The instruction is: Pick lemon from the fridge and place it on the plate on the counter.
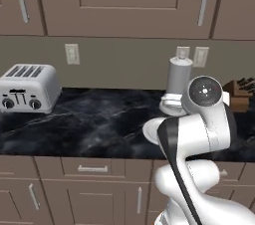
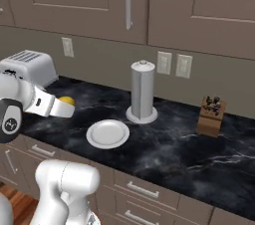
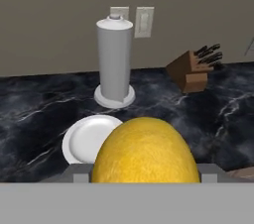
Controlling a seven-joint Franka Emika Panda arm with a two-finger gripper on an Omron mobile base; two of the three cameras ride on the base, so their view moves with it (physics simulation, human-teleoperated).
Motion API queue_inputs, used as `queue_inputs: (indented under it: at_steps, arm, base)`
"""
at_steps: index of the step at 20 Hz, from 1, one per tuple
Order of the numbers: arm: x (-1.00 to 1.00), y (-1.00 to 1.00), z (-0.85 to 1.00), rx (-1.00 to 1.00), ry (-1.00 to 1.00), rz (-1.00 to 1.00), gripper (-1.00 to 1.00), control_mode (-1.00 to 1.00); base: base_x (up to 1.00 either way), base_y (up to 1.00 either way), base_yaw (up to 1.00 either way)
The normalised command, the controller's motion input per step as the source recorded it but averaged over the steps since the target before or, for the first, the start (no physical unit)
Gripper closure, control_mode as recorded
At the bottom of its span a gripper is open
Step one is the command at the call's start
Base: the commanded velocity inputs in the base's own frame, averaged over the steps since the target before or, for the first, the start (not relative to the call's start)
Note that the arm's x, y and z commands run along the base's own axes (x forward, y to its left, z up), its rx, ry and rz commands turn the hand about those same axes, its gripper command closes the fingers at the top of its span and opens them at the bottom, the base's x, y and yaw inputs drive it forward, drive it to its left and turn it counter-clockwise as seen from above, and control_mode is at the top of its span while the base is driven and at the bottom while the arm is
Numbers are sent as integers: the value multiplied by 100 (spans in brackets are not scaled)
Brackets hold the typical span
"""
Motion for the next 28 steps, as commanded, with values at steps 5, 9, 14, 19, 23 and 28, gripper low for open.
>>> queue_inputs:
  at_steps: [5, 9, 14, 19, 23, 28]
  arm:
    - [0, 0, 0, 0, 0, 0, 100, 100]
    - [0, 0, 0, 0, 0, 0, 100, 100]
    - [4, 17, 0, 0, 5, -8, 100, -100]
    - [31, 21, -5, 0, 24, -1, 100, -100]
    - [37, 6, -17, 1, 25, 0, 100, -100]
    - [19, -1, -60, 0, 10, 0, 100, -100]
  base:
    - [39, 17, -18]
    - [22, 26, -20]
    - [4, 12, -8]
    - [0, 0, 0]
    - [0, 0, 0]
    - [0, 0, 0]
